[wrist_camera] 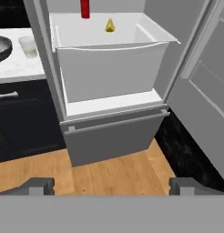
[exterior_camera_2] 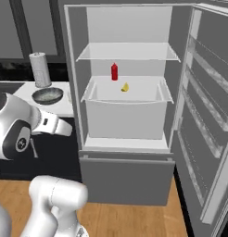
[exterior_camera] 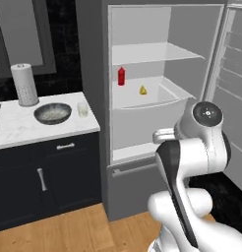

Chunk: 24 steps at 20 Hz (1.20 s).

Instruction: Grab a lemon wedge from the fridge and one ice cube from the ice bowl, and put them in the glass of lemonade.

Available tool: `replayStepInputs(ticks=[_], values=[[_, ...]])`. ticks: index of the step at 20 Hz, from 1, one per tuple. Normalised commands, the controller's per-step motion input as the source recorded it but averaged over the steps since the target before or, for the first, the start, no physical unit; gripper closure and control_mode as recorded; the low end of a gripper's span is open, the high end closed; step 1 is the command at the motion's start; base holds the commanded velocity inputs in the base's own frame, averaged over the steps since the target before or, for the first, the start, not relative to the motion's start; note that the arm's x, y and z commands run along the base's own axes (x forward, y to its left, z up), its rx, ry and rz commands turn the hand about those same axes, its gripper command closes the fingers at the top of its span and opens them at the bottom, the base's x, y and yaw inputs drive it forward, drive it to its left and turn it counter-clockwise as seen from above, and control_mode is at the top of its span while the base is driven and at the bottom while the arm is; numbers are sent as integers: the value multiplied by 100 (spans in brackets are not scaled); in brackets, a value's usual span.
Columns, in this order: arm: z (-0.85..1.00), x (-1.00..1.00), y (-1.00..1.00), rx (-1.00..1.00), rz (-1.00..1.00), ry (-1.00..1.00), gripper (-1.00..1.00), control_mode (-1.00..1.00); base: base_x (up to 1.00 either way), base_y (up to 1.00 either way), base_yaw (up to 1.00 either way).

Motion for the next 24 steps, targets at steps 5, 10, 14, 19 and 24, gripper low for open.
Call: replayStepInputs(ticks=[5,10,14,19,24], values=[[0,0,0,0,0,0,-100,100,-3,-64,0],[0,0,0,0,0,0,-100,100,26,-11,5],[0,0,0,0,0,0,-100,100,56,-26,11],[0,0,0,0,0,0,-100,100,67,-42,14],[0,0,0,0,0,0,-100,100,66,-47,15]])
